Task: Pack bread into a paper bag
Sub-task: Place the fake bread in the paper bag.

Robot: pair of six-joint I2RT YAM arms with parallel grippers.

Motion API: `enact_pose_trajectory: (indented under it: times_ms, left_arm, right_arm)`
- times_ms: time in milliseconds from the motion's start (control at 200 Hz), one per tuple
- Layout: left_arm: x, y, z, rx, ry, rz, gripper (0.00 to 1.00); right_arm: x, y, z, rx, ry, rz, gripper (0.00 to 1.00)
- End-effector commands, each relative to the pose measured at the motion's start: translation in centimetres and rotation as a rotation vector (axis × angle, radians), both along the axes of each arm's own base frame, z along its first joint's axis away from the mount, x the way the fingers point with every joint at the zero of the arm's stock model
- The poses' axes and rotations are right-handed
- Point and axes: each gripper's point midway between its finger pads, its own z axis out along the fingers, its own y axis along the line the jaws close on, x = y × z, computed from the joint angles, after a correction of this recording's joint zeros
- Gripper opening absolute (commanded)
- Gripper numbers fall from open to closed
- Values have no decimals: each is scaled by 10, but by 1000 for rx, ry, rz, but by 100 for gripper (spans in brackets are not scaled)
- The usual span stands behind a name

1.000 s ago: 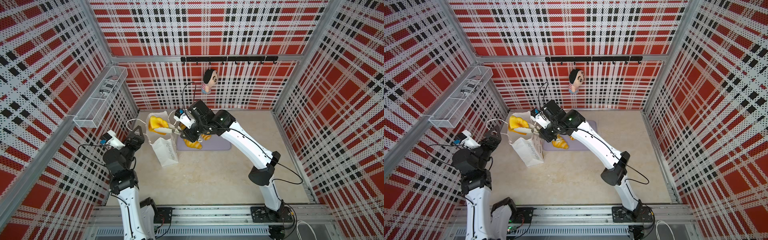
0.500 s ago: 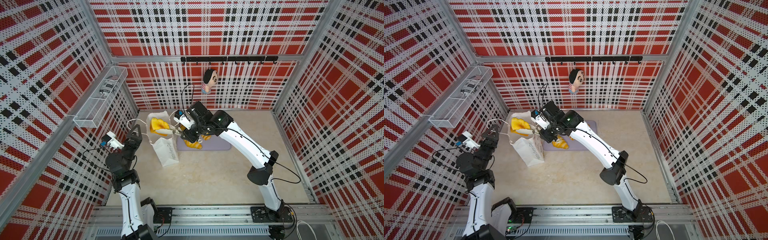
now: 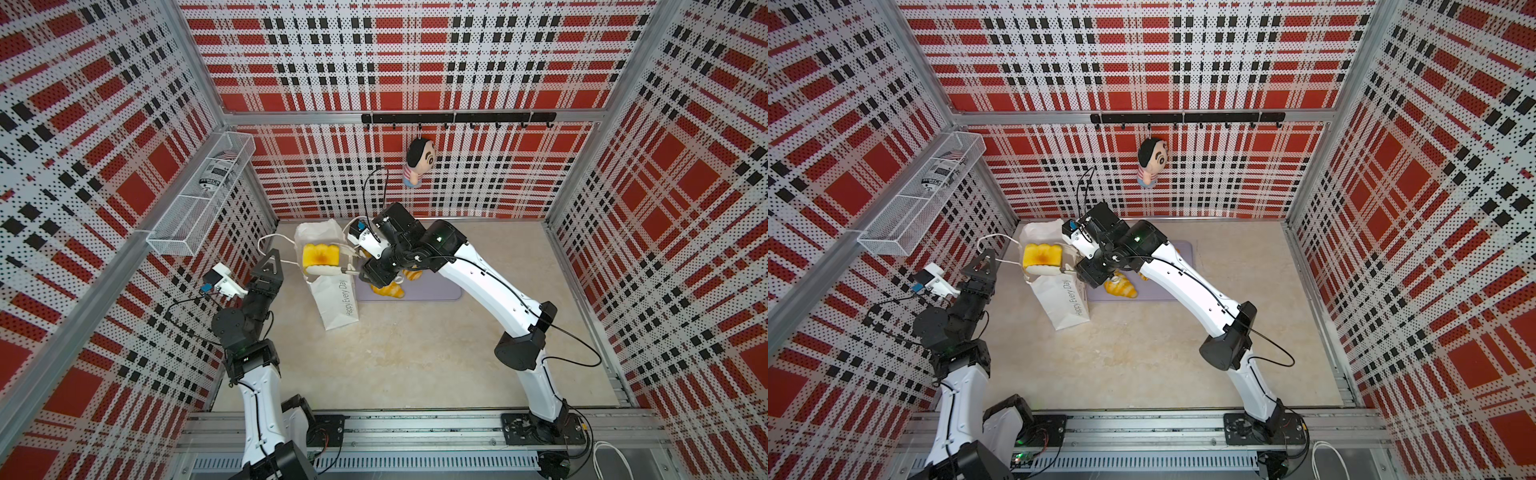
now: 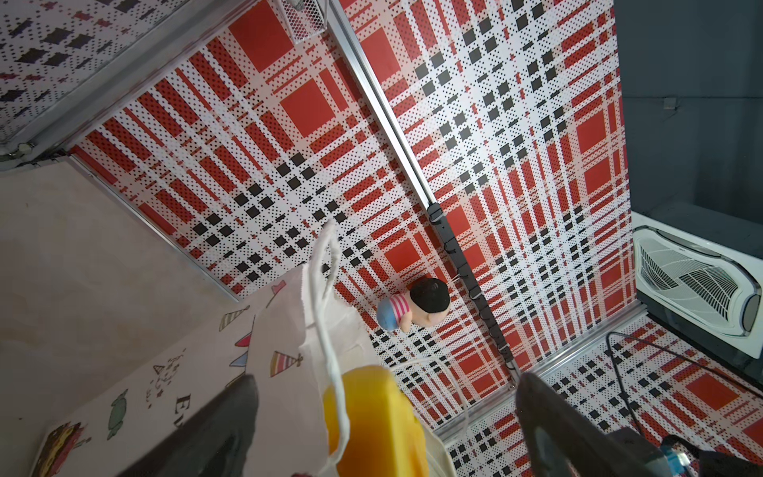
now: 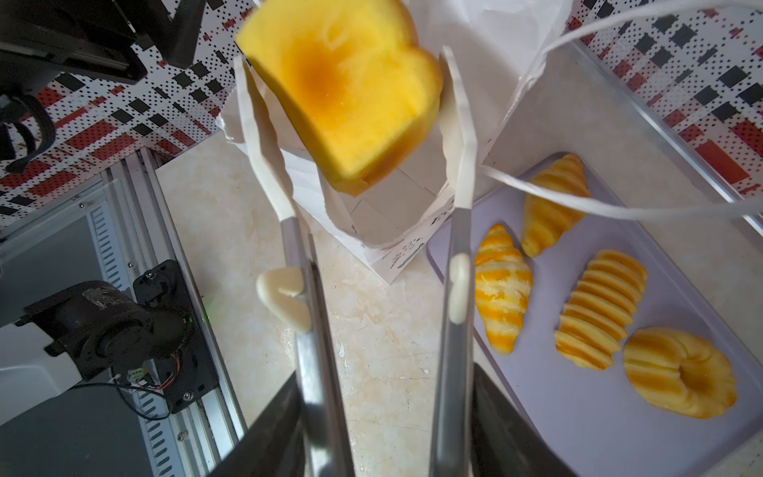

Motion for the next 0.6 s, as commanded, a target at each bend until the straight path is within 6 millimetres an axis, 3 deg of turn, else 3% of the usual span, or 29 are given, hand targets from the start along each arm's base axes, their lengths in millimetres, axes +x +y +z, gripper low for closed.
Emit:
enact_pose_trajectory:
  times_ms: [0, 436, 591]
  left_arm:
    - [-2, -1, 2, 16, -21, -8, 98]
    - [3, 2, -7, 3, -11, -9, 98]
    - [1, 3, -3, 6, -24, -9, 98]
  right_arm:
    - [-1, 3, 29, 72, -56, 5, 64]
    - [-8, 0, 53, 125, -82, 10, 67]
    - [-16, -3, 79, 186, -110, 25, 68]
